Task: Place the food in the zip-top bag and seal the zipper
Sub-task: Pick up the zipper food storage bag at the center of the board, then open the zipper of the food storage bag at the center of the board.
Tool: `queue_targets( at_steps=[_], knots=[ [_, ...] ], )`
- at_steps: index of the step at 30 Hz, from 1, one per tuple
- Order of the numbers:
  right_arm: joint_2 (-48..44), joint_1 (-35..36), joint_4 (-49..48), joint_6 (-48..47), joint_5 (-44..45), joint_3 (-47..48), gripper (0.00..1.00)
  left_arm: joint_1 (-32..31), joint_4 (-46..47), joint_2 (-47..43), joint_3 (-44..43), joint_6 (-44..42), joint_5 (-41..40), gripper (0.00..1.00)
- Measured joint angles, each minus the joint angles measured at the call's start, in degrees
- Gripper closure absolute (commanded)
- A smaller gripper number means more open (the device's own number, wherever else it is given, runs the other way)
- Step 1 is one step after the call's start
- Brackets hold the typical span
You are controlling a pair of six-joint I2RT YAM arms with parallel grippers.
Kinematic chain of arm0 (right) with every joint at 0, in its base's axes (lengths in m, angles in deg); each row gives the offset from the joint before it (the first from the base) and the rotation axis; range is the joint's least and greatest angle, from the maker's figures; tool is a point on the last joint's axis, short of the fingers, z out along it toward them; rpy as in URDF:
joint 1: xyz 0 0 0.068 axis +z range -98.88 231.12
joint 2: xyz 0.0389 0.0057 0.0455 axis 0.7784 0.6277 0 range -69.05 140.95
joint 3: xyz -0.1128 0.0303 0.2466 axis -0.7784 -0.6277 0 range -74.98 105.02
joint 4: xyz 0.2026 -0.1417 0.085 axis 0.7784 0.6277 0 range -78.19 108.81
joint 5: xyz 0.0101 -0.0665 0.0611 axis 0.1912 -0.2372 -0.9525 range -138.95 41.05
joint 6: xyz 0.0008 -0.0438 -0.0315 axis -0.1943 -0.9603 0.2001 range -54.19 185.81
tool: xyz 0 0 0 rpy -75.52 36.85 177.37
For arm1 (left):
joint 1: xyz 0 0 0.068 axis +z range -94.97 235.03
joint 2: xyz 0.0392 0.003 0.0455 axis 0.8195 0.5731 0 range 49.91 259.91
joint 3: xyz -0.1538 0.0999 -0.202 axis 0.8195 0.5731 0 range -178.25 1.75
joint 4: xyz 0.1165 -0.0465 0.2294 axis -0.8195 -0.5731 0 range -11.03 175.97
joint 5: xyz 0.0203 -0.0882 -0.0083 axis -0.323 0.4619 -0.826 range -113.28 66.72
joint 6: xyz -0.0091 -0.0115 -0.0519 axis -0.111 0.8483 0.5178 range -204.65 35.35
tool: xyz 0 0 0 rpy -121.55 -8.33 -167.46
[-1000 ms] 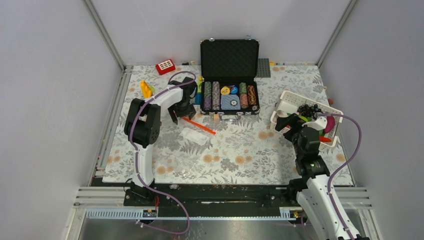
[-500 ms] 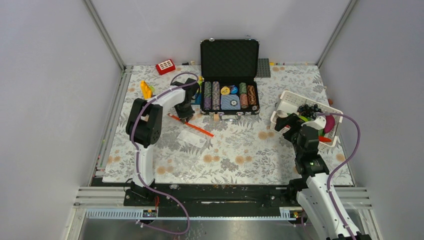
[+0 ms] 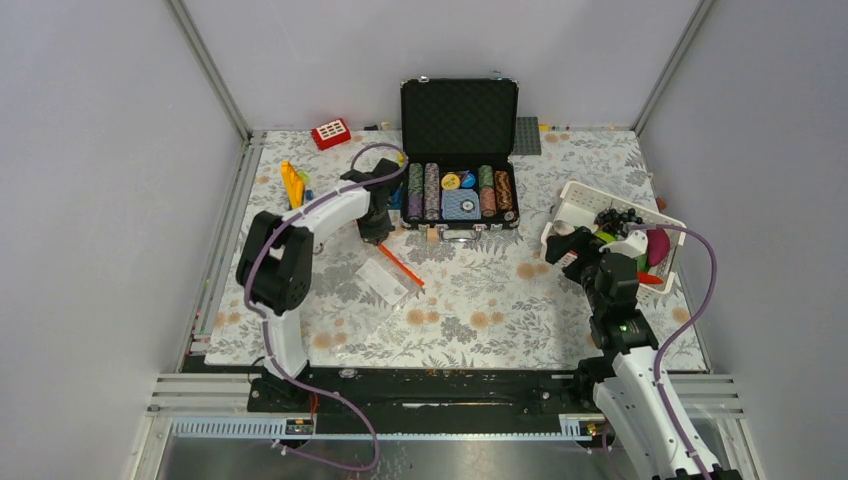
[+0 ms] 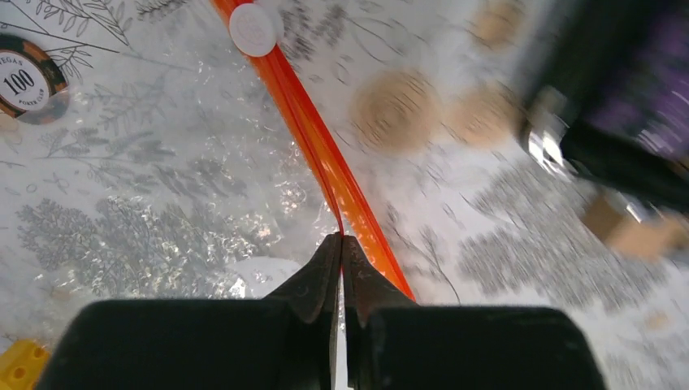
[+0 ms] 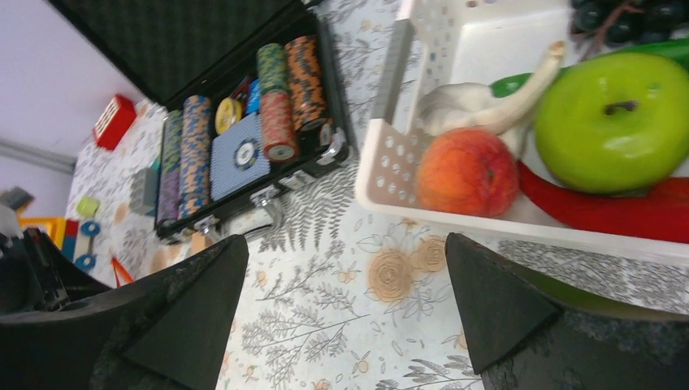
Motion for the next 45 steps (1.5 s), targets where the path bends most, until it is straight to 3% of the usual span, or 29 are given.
queue_targets(
  at_steps=[8,13,16,21,30,45],
  knots=[
    [4.7,0.0,-6.05,-1.97,-16.92,-0.31,0.0,-8.44,7.5,-18.56,7.74,-7.85,1.31,1.0],
    [12.15,0.79,-8.46,-1.44,-26.73,1.4,0.0,-12.63,11.67,-24.92,12.28,-11.47,3.78,1.0],
    [16.09,4.85,-9.68,-0.79,-29.24,3.58,0.0,-15.65,13.4,-26.1,13.46,-13.27,5.57,1.0],
    [22.8,16.11,-12.02,0.13,-30.32,9.38,0.0,-20.15,16.74,-27.28,14.4,-15.23,8.59,1.0],
    [32.87,26.93,-14.82,2.05,-25.24,15.43,0.02,-21.53,19.1,-28.72,14.69,-15.78,10.23,1.0],
    [41.92,32.09,-13.7,2.99,-13.31,16.9,0.11,-21.53,20.06,-28.96,15.65,-15.72,11.34,1.0]
  ],
)
